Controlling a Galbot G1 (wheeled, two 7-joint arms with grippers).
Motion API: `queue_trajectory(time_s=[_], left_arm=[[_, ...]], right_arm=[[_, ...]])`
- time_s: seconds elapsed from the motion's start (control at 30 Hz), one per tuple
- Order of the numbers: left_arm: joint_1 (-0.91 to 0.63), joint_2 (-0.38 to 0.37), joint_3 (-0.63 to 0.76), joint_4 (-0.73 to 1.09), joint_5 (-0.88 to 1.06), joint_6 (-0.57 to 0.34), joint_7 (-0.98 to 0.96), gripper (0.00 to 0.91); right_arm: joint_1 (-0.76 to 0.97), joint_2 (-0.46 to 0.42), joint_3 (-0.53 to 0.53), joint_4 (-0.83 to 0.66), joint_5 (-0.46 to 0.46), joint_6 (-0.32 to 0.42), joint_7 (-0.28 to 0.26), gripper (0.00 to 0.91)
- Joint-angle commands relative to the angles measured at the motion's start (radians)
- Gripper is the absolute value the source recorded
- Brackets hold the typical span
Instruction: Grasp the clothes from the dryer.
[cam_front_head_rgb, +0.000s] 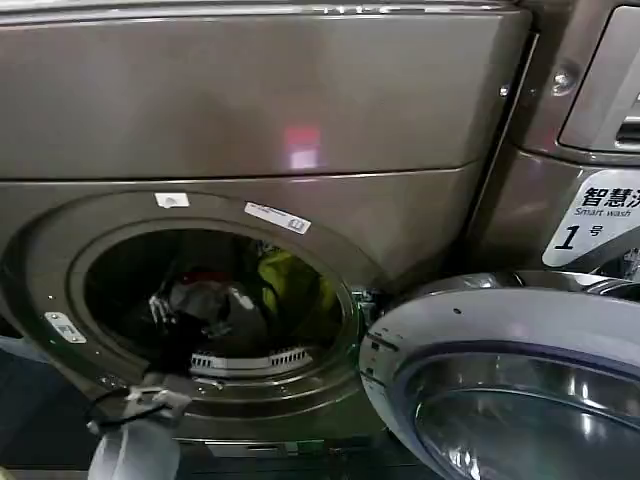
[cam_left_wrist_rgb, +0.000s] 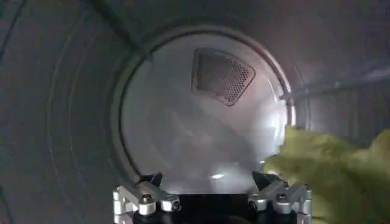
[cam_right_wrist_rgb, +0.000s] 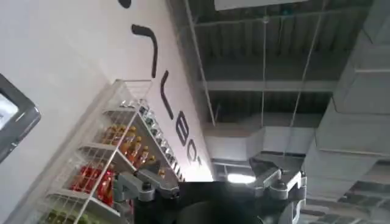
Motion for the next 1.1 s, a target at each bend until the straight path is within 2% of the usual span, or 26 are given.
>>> queue_trajectory(time_s=[0.03,0.17,0.37,1.1], left_arm=[[-0.188,0.006,0.033,0.070,0.139,-0.141,0.506,0.907],[-0.211,0.031,0.071,0.109,0.122,-0.172,0.589,0.907],[-0.241,0.061,0.105,0.163,0.147,-0.232,0.590,0.907],[-0.265,0.169,0.211,0.251,0.047,-0.189,0.590,0.907]], right_arm=[[-0.002,0.001,0.000,0.006,0.000,0.001,0.000,0.907],[0.000,0.001,-0.006,0.004,-0.002,0.003,0.001,0.907],[0.001,0.002,-0.010,-0.001,-0.006,0.010,0.005,0.907],[0.002,0.005,-0.019,0.002,-0.006,0.015,0.002,0.907]])
